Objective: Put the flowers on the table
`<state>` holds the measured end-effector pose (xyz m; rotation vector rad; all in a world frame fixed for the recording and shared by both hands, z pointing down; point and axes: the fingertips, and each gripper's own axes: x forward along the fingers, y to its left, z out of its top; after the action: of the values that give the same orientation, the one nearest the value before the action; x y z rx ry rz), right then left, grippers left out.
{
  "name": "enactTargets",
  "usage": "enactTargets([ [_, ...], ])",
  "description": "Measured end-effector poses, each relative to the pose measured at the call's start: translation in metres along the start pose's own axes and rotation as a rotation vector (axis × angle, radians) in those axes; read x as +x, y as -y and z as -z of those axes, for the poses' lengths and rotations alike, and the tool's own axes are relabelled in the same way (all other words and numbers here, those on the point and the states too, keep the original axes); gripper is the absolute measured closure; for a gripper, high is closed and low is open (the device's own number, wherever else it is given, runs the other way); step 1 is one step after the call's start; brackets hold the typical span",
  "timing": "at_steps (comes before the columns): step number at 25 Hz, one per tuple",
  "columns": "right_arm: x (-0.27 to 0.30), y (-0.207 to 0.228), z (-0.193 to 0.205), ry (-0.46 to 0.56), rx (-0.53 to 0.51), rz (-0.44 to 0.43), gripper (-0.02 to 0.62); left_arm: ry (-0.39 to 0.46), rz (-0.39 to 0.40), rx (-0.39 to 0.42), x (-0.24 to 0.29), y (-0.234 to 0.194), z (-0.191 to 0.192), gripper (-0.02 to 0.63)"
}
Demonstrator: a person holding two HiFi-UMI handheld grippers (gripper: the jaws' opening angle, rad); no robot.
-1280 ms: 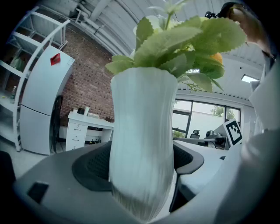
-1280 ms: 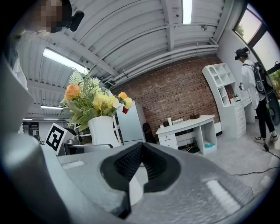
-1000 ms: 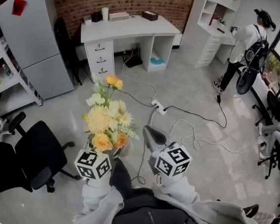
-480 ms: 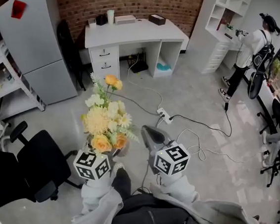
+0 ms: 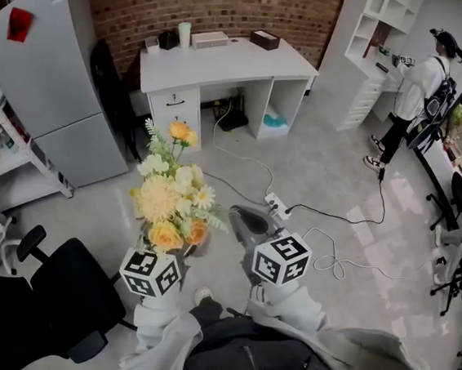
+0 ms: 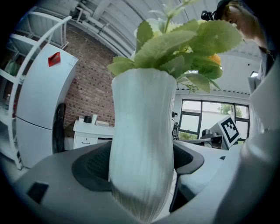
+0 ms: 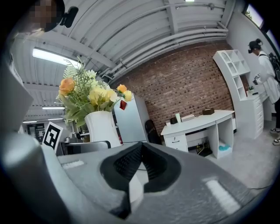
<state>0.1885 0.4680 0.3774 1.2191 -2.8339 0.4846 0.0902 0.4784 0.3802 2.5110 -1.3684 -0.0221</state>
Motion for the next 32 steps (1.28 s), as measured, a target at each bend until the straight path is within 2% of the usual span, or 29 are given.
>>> enactTargets([
  [9, 0.081, 0.010, -0.010, -0.007, 0.007, -0.005, 0.597, 0.000, -0.014, -0.001, 0.027, -0.073, -0.019, 0.201],
  [15, 0.117, 0.018, -0.002, -0.010, 0.033, 0.001, 0.596, -0.026, -0.031, 0.010, 0.040, -0.108, -0.007, 0.201],
  [25, 0.138, 0.033, 0.006, -0.011, 0.081, 0.031, 0.597, -0.050, -0.036, -0.024, 0.050, -0.126, -0.002, 0.201],
  [32, 0.158, 0.038, 0.001, -0.013, 0.076, 0.036, 0.597, -0.065, -0.071, -0.027, 0.050, -0.147, 0.004, 0.202],
])
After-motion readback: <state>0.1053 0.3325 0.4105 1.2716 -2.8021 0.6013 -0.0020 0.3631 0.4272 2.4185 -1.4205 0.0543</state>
